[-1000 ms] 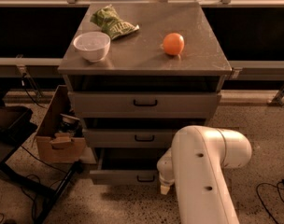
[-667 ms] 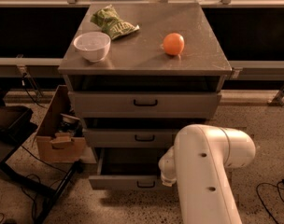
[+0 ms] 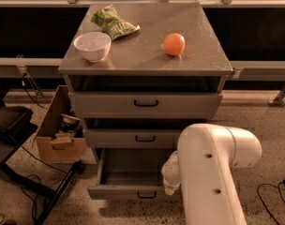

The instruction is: Open bottom drawer

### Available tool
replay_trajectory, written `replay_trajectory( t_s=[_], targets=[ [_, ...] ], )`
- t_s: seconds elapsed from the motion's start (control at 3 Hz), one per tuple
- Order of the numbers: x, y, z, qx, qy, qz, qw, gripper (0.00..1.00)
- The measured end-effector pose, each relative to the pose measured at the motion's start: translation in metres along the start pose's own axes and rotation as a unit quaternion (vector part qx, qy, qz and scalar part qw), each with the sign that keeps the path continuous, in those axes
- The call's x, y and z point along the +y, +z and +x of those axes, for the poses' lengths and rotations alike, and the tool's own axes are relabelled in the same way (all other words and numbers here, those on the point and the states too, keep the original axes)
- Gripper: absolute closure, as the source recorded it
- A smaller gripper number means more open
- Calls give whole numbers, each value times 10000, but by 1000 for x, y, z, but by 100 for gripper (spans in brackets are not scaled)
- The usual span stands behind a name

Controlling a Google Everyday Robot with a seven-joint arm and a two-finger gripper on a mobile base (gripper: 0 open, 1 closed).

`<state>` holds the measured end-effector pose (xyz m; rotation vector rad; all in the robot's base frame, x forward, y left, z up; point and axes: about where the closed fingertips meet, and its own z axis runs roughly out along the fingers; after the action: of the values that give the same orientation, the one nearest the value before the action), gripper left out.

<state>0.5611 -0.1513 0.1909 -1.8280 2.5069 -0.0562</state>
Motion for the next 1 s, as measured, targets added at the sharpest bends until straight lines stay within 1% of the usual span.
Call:
replay_trajectory(
  t_s=[0.33, 0.67, 1.0],
  targets=[
    [9, -3, 11, -6, 81, 37, 10000, 100],
    [15, -4, 15, -21, 63, 65, 10000, 100],
    [19, -8, 12, -157, 95, 105, 9998, 100]
  ],
)
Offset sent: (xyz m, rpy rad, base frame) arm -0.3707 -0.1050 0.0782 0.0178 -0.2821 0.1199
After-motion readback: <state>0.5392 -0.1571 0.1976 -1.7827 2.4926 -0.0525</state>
